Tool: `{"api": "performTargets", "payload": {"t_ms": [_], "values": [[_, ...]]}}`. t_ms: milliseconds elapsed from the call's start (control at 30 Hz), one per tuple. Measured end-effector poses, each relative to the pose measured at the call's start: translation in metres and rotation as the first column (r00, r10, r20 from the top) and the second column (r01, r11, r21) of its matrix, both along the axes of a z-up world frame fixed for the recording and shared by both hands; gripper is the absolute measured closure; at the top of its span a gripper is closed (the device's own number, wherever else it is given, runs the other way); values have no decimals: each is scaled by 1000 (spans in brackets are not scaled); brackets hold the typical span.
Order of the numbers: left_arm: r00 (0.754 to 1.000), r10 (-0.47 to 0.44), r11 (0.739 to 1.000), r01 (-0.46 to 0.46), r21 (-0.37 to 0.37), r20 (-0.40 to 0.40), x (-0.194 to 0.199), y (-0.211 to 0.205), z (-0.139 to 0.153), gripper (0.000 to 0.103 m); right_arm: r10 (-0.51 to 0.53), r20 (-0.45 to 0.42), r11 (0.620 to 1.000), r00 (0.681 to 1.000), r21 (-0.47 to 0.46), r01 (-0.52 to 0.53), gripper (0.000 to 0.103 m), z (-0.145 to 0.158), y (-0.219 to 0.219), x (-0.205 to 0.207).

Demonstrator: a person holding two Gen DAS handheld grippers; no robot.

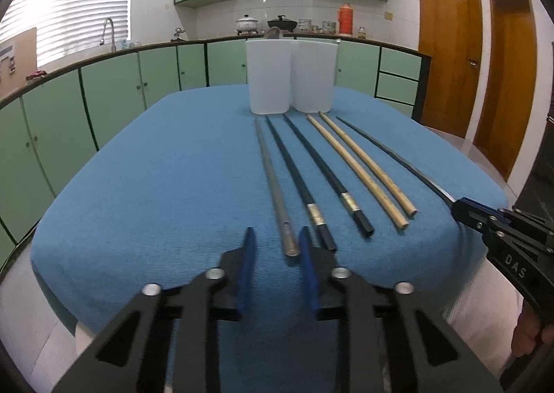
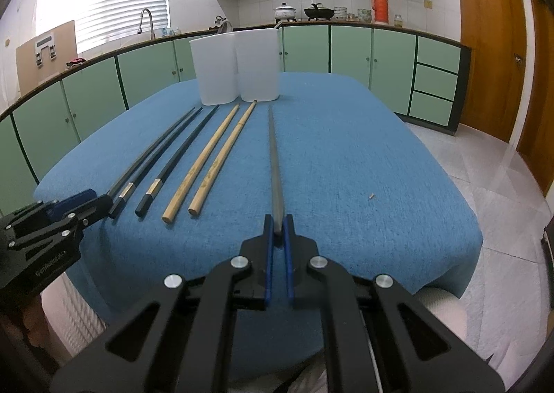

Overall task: Organize utensils
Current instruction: 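Grasp the round grey metal chopstick with the left tool while the right tool holds its chopstick, then lift both grey chopsticks and carry them over the white holder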

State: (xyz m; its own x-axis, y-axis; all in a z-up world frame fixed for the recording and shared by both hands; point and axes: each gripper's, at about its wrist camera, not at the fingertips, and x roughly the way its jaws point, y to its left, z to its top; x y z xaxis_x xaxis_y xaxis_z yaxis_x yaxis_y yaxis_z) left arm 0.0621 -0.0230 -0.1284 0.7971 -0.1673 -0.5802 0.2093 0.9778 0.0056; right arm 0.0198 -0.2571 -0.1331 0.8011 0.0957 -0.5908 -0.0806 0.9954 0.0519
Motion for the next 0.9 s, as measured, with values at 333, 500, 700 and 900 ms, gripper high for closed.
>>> {"api": "performTargets", "payload": {"t_ms": [333,500,700,900], "values": [[1000,1,1000,-2,4,10,-3,-7,4,95,-3,5,1000,1000,3,3,98,2,-1,-1],[997,6,1000,-8,25,79,-9,-5,22,96,-7,36,1000,999,-7,7,98,14,-6,-3],[984,-8,999,1,37,181,-14,-4,58,96,2,111,999,994,-37,2,98,46,-13,-5],[959,-16,1000,13,11,284,-10,-1,102,96,13,171,1000,985,-15,-11,98,84,-24,2]]}}
